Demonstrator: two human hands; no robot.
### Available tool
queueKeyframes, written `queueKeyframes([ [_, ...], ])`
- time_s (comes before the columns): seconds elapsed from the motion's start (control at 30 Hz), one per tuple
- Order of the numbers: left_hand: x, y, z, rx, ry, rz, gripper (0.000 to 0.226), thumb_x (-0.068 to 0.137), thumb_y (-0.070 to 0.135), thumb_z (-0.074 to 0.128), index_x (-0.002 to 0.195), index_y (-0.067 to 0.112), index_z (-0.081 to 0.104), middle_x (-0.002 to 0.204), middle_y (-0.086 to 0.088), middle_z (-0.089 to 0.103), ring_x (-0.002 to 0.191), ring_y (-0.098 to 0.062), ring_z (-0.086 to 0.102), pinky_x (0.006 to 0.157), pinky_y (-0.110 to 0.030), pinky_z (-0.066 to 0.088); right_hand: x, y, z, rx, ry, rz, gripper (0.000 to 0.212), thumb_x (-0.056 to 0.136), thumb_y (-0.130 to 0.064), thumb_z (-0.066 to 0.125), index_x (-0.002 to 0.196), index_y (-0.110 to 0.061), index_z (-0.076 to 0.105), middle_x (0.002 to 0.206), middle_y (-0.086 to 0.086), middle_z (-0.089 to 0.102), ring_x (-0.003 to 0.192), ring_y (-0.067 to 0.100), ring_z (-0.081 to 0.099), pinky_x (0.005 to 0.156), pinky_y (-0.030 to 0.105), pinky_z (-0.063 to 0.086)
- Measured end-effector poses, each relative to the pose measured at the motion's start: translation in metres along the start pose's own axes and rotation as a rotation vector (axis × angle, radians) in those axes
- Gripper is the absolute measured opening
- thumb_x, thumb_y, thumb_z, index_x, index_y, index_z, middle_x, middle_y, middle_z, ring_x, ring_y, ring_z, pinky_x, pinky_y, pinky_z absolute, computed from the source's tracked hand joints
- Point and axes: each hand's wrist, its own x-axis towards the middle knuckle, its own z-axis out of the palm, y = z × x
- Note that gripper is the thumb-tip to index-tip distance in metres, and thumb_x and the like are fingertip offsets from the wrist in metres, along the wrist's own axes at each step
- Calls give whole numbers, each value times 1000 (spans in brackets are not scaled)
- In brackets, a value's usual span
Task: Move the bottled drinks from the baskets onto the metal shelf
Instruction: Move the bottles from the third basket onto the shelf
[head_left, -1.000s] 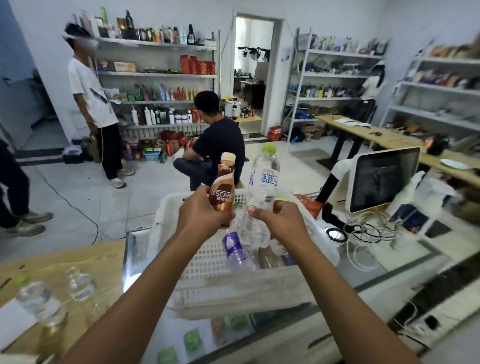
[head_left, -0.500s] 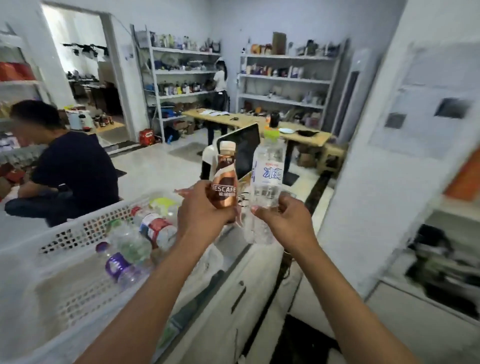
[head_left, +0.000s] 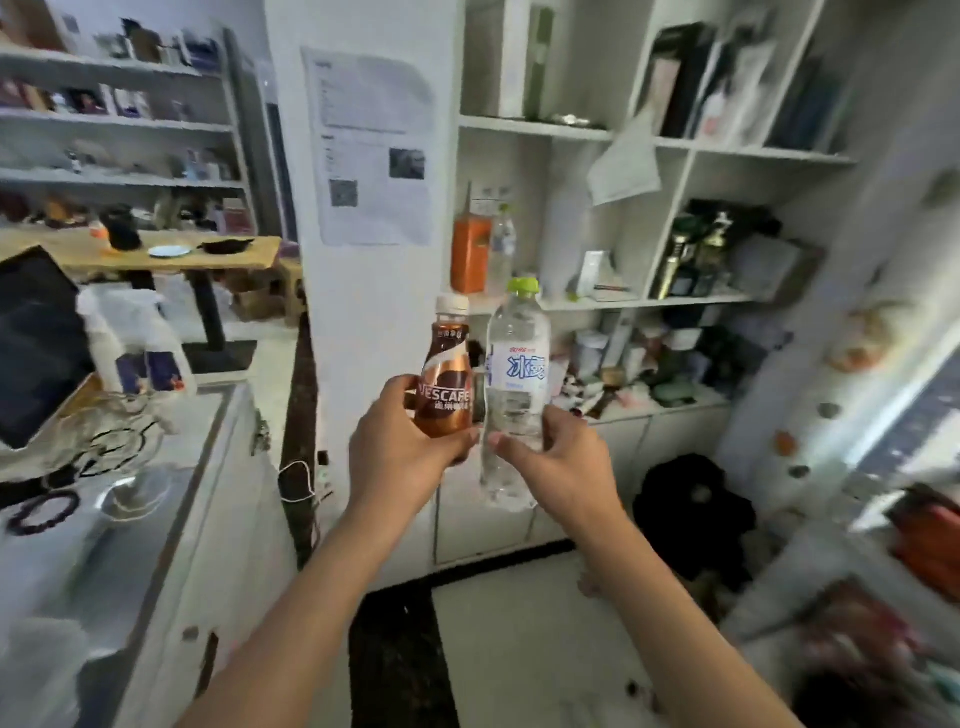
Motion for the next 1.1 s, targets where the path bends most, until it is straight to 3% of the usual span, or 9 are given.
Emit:
queueKeyframes([
  [0.13, -24, 52, 67, -69, -154, 124, 71, 47, 54, 87, 108, 45, 51, 85, 24, 62, 79, -1, 62, 64, -19, 45, -28, 35, -80, -76, 167, 78, 37, 72, -55, 73, 97, -29, 71, 80, -13, 73, 74, 6, 68, 70, 35, 57],
  [0.3, -74, 123, 142, -167, -300, 247, 76, 49, 47, 92, 114, 38, 53, 93, 19, 64, 83, -3, 64, 72, -28, 54, -74, 77, -181, -86, 338, 164, 33, 75, -52, 76, 99, -30, 72, 83, -14, 75, 78, 7, 70, 75, 38, 59],
  [0.37, -100, 152, 168, -185, -339, 288, 77, 48, 47, 91, 115, 36, 54, 94, 19, 64, 83, -3, 64, 71, -26, 52, -95, 94, -220, -97, 408, 185, 34, 75, -51, 76, 102, -31, 72, 85, -14, 75, 80, 8, 71, 77, 39, 59],
  [0.53, -177, 231, 231, -226, -438, 355, 76, 50, 49, 91, 115, 35, 55, 90, 21, 60, 81, -3, 60, 73, -25, 48, -157, 138, -319, -129, 559, 229, 32, 73, -54, 75, 100, -36, 72, 83, -19, 75, 78, 2, 70, 77, 38, 59],
  [0.77, -273, 325, 304, -326, -589, 364, 71, 50, 50, 91, 106, 46, 47, 82, 31, 56, 73, 17, 55, 60, -10, 39, -232, 193, -436, -168, 707, 253, 26, 72, -60, 74, 92, -44, 70, 80, -28, 71, 70, -5, 67, 66, 31, 58],
  [0.87, -298, 351, 329, -366, -649, 377, 72, 50, 47, 91, 108, 45, 49, 85, 29, 58, 75, 18, 56, 65, -15, 45, -245, 208, -470, -193, 766, 262, 23, 73, -59, 75, 88, -42, 70, 78, -31, 69, 68, -7, 66, 61, 26, 52],
  [1.0, -317, 381, 365, -386, -729, 403, 70, 52, 47, 91, 109, 43, 50, 94, 22, 64, 86, 3, 62, 81, -32, 57, -248, 228, -506, -224, 817, 297, 27, 74, -62, 74, 91, -41, 69, 77, -30, 70, 67, -7, 66, 63, 27, 55],
  [1.1, -325, 403, 397, -413, -767, 418, 71, 53, 51, 90, 110, 44, 48, 99, 20, 64, 91, -1, 63, 79, -32, 57, -244, 244, -531, -283, 864, 330, 28, 74, -62, 74, 92, -42, 68, 76, -25, 71, 68, -5, 66, 65, 28, 56],
])
